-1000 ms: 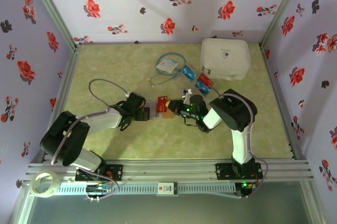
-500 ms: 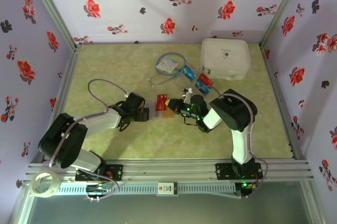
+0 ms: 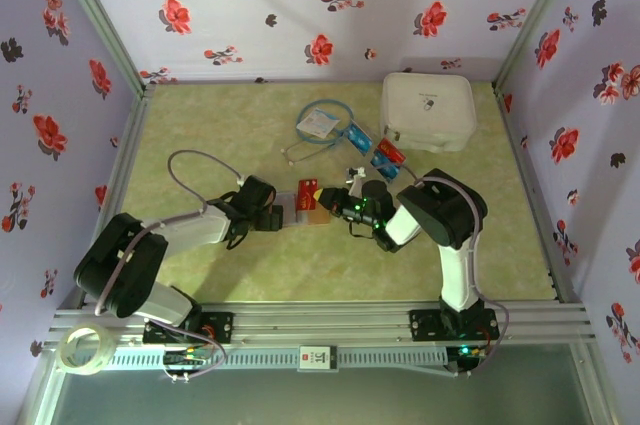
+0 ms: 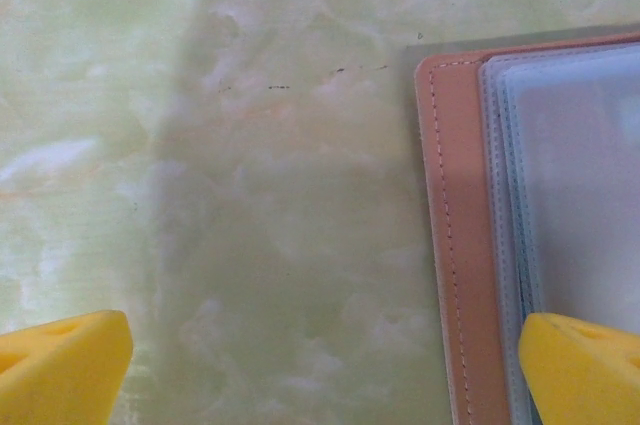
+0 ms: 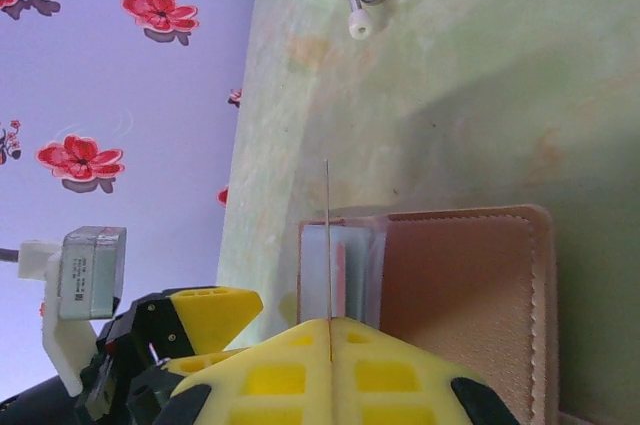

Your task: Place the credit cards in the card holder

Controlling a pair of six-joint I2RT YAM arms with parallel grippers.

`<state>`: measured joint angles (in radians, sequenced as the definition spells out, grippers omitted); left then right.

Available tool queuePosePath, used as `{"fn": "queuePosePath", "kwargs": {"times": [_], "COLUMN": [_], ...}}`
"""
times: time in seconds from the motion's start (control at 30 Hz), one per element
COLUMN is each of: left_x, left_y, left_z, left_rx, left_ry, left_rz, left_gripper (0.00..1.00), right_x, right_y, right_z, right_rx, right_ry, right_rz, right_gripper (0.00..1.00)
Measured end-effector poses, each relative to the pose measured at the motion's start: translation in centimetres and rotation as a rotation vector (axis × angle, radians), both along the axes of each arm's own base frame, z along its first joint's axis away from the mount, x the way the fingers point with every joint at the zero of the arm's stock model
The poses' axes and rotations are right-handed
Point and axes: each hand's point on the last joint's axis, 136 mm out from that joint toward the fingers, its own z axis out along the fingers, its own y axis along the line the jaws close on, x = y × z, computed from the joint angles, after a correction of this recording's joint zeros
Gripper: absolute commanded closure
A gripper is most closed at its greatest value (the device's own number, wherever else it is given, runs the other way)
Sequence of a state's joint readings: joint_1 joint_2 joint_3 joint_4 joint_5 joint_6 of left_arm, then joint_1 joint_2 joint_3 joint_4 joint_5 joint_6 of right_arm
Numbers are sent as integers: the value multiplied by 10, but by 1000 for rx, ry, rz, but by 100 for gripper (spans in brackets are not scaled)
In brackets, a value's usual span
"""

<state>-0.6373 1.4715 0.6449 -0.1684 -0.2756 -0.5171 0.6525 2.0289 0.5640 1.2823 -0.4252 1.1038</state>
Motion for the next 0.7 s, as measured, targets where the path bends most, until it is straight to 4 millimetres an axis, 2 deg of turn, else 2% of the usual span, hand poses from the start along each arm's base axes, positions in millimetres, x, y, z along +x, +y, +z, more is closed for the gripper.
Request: {"fn": "queuePosePath", "kwargs": {"times": [0.17, 0.7], "left_x": [0, 0], "left_y": [0, 0], "left_z": [0, 0], "left_rx": [0, 0], "left_ry": [0, 0], "left_rz": [0, 0], "left_gripper": [0, 0], "right_x": [-1, -4], "right_y": [-1, 1], "right_z": [-9, -6], "right_rx": [-13, 4], "right_ry": [16, 6], "right_rz": [0, 23], "right_gripper": [100, 100]}}
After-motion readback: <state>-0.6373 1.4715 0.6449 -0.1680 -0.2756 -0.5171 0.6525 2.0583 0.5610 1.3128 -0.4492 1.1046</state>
